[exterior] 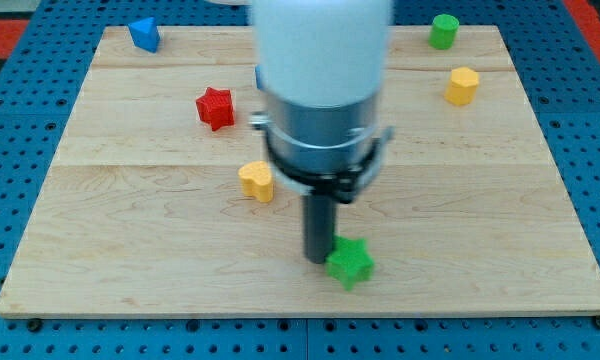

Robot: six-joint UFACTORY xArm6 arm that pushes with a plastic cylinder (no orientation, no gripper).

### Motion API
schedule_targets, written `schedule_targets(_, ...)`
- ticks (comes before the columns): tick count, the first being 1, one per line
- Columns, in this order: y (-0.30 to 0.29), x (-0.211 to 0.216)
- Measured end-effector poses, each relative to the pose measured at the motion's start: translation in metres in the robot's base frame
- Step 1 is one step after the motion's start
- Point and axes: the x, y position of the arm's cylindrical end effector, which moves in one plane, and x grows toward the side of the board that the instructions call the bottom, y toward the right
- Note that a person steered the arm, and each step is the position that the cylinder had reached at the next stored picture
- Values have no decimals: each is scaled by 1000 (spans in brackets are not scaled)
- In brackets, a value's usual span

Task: Push the green star up towards the yellow hexagon

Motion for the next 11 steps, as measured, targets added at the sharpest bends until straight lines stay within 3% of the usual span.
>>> schedule_targets(2, -29, 55)
schedule_targets(5, 62, 21)
schedule_targets(7, 65, -56)
schedule_targets(8, 70, -133)
schedule_targets(9, 76, -162)
schedule_targets(10, 165, -182)
schedule_targets(11, 183, -195)
